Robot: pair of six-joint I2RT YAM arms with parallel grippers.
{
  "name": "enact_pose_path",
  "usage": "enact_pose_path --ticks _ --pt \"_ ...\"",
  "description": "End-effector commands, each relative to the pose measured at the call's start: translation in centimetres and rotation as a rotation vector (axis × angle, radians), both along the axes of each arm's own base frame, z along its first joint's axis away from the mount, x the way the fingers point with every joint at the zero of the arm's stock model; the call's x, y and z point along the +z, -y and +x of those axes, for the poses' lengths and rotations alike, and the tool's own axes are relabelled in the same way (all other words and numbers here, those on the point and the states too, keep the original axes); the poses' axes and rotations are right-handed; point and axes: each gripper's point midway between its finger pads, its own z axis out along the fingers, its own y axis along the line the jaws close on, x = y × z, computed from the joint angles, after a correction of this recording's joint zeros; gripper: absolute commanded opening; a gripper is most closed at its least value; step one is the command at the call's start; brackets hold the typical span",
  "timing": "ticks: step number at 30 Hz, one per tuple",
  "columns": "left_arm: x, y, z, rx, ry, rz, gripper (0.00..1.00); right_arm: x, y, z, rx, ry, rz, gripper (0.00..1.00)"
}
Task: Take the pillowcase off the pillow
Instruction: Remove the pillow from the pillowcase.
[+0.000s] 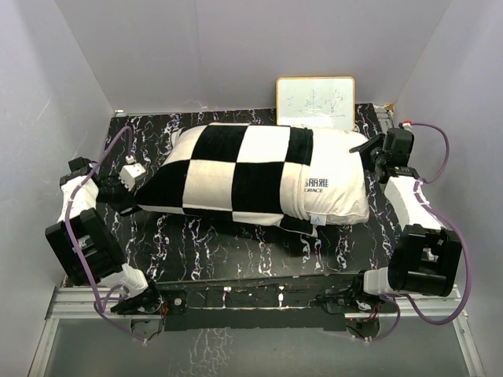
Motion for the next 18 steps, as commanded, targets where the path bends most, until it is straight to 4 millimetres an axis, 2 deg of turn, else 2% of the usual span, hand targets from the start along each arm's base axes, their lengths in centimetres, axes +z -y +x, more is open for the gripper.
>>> enact_pose_path --ticks 1,2,3,4,5,8,12,13,15,16,18 --pt "0.8 -6.9 0.0 0.064 -0.025 0.192 0.01 7.2 4.3 2.7 -0.125 0.237 -0.136 0.08" --pt "1.3 -5.2 -0.5 0.016 -0.037 0.117 0.2 6.8 3.1 3.0 -0.086 0.234 -0.134 0.08" --pt "2.3 -3.4 -1.1 -0.02 -0.046 0.034 0.44 6.4 1.8 3.3 -0.044 0.227 -0.134 0.08" --pt "3.5 -2.0 -1.3 -0.041 -0.039 -0.032 0.77 5.8 0.6 3.7 -0.006 0.207 -0.14 0.08" --pt "4.8 -0.7 -1.2 -0.052 -0.024 -0.101 0.94 5.2 -0.6 3.9 0.026 0.189 -0.148 0.08" --pt "9.8 2.1 1.2 -0.018 0.05 -0.297 0.97 4.2 -3.1 4.4 0.086 0.18 -0.157 0.08" --pt "16.6 3.9 7.5 0.071 0.131 -0.523 0.97 5.1 -5.1 4.7 0.141 0.22 -0.174 0.08" --pt "17.2 4.2 9.2 0.121 0.126 -0.573 0.97 5.5 -5.5 4.8 0.158 0.232 -0.183 0.08" --pt "17.2 5.1 12.7 0.232 0.119 -0.621 0.91 6.7 -6.1 4.8 0.191 0.269 -0.211 0.08" --pt "16.9 5.8 13.9 0.26 0.127 -0.617 0.9 7.5 -7.8 4.5 0.239 0.306 -0.222 0.08" --pt "15.5 8.1 15.1 0.241 0.114 -0.585 0.91 9.3 -9.1 3.9 0.288 0.388 -0.244 0.08"
